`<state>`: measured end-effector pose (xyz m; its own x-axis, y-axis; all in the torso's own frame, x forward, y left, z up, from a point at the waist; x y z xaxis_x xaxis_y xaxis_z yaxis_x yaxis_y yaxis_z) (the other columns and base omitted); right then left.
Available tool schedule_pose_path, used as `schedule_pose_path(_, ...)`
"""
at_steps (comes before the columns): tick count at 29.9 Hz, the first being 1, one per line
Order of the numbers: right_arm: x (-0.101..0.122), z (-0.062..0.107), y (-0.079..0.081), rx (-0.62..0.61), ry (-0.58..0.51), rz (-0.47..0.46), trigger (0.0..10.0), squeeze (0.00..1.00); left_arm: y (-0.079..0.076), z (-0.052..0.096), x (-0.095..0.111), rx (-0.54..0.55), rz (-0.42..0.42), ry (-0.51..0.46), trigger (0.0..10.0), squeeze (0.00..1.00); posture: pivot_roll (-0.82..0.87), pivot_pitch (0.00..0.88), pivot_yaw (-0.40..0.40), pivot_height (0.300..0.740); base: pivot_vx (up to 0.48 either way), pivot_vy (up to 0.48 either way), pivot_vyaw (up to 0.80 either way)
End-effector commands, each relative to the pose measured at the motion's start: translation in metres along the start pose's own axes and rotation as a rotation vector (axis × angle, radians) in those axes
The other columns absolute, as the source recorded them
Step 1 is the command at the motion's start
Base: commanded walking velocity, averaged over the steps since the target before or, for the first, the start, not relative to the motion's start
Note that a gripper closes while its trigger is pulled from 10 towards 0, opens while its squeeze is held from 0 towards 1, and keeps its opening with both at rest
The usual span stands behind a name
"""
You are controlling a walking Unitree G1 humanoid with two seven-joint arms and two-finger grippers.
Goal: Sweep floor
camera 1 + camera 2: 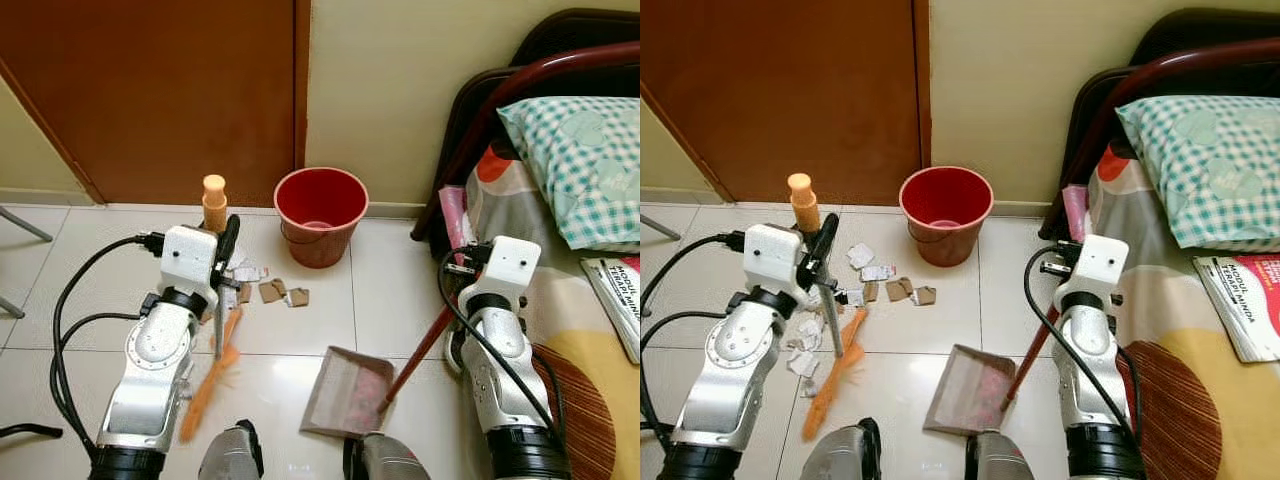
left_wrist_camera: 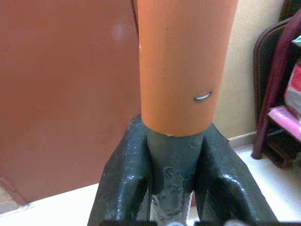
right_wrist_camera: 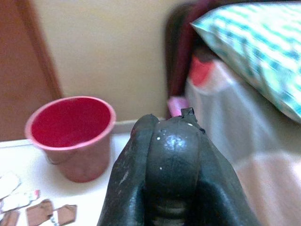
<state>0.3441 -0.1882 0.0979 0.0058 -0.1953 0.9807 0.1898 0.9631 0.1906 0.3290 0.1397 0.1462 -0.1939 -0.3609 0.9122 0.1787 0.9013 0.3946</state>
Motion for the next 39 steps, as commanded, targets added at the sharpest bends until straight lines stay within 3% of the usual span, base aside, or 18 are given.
schedule_pose_path(1, 0.011, -0.002, 0.01, 0.04, -0.052, 0.029, 10.0, 0.0, -0.002, -0.005, 0.026, -0.014, -0.003, -0.089, 10.0, 0.0, 0.01, 0.167, -0.02, 0.74, 0.0, 0.0, 0.0)
schedule_pose_path(8, 0.008, -0.003, 0.014, 0.045, -0.045, 0.028, 10.0, 0.0, -0.001, -0.016, 0.049, -0.007, -0.055, -0.168, 10.0, 0.0, 0.02, 0.166, -0.018, 0.74, 0.0, 0.0, 0.0)
schedule_pose_path(9, 0.008, -0.003, 0.013, 0.041, -0.044, 0.029, 10.0, 0.0, 0.002, -0.017, 0.056, 0.008, -0.079, -0.192, 10.0, 0.0, 0.02, 0.166, -0.018, 0.74, 0.0, 0.0, 0.0)
schedule_pose_path(10, 0.007, -0.003, 0.013, 0.041, -0.045, 0.03, 10.0, 0.0, 0.005, -0.016, 0.069, 0.016, -0.175, -0.252, 10.0, 0.0, 0.02, 0.166, -0.018, 0.74, 0.0, 0.0, 0.0)
schedule_pose_path(11, 0.007, -0.003, 0.013, 0.041, -0.045, 0.03, 10.0, 0.0, 0.005, -0.016, 0.069, 0.016, -0.175, -0.252, 10.0, 0.0, 0.02, 0.166, -0.018, 0.74, 0.0, 0.0, 0.0)
schedule_pose_path(12, 0.007, -0.003, 0.012, 0.04, -0.045, 0.03, 10.0, 0.0, 0.007, -0.014, 0.08, 0.028, -0.245, -0.303, 10.0, 0.0, 0.02, 0.166, -0.018, 0.74, 0.0, 0.0, 0.0)
schedule_pose_path(16, 0.006, -0.004, 0.012, 0.039, -0.043, 0.031, 10.0, 0.0, 0.023, -0.016, 0.092, 0.112, -0.263, -0.324, 10.0, 0.0, 0.02, 0.169, -0.021, 0.74, 0.0, 0.0, 0.0)
schedule_pose_path(18, 0.006, -0.005, 0.012, 0.042, -0.042, 0.034, 10.0, 0.0, 0.028, -0.015, 0.092, 0.122, -0.344, -0.321, 10.0, 0.0, 0.02, 0.171, -0.025, 0.74, 0.0, 0.0, 0.0)
schedule_pose_path(23, 0.004, -0.005, 0.014, 0.052, -0.034, 0.035, 10.0, 0.0, 0.056, -0.006, 0.064, 0.23, -0.335, -0.195, 10.0, 0.0, 0.03, 0.177, -0.029, 0.74, 0.0, 0.0, 0.0)
schedule_pose_path(24, 0.004, -0.005, 0.014, 0.052, -0.034, 0.035, 10.0, 0.0, 0.056, -0.006, 0.064, 0.23, -0.335, -0.195, 10.0, 0.0, 0.03, 0.177, -0.029, 0.74, 0.0, 0.0, 0.0)
schedule_pose_path(25, 0.003, -0.006, 0.014, 0.05, -0.027, 0.028, 10.0, 0.0, 0.068, 0.001, 0.044, 0.268, -0.349, -0.105, 10.0, 0.0, 0.03, 0.179, -0.031, 0.74, 0.0, 0.0, 0.0)
schedule_pose_path(27, 0.002, -0.006, 0.013, 0.048, -0.024, 0.025, 10.0, 0.0, 0.072, 0.004, 0.036, 0.278, -0.359, -0.071, 10.0, 0.0, 0.03, 0.179, -0.031, 0.74, 0.0, 0.0, 0.0)
schedule_pose_path(28, 0.002, -0.007, 0.013, 0.048, -0.023, 0.022, 10.0, 0.0, 0.077, 0.011, 0.014, 0.299, -0.291, 0.019, 10.0, 0.0, 0.03, 0.184, -0.031, 0.74, 0.0, 0.0, 0.0)
schedule_pose_path(29, 0.002, -0.007, 0.013, 0.048, -0.023, 0.022, 10.0, 0.0, 0.077, 0.011, 0.014, 0.299, -0.291, 0.019, 10.0, 0.0, 0.03, 0.184, -0.031, 0.74, 0.0, 0.0, 0.0)
schedule_pose_path(31, 0.002, -0.008, 0.014, 0.046, -0.022, 0.0, 10.0, 0.0, 0.08, 0.025, -0.024, 0.34, -0.136, 0.171, 10.0, 0.0, 0.03, 0.184, -0.031, 0.74, 0.0, 0.0, 0.0)
schedule_pose_path(39, 0.005, -0.01, 0.015, 0.042, -0.024, -0.025, 10.0, 0.0, 0.075, 0.032, -0.042, 0.336, -0.101, 0.24, 10.0, 0.0, 0.03, 0.192, -0.033, 0.74, 0.0, 0.0, 0.0)
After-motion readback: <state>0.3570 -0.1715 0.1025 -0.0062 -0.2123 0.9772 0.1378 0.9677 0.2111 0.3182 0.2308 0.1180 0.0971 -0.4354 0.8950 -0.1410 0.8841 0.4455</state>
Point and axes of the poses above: a point about 5 cm out from each wrist's last joint towards the gripper, its own z axis pointing back from the gripper into the wrist, its own x axis along the axis of the wrist's last joint, y = z × x, the point moved 5 cm from there along -z, pointing out of the wrist towards the gripper, and after that the axes turned 11 degrees about -z, right-handed, at the moved point
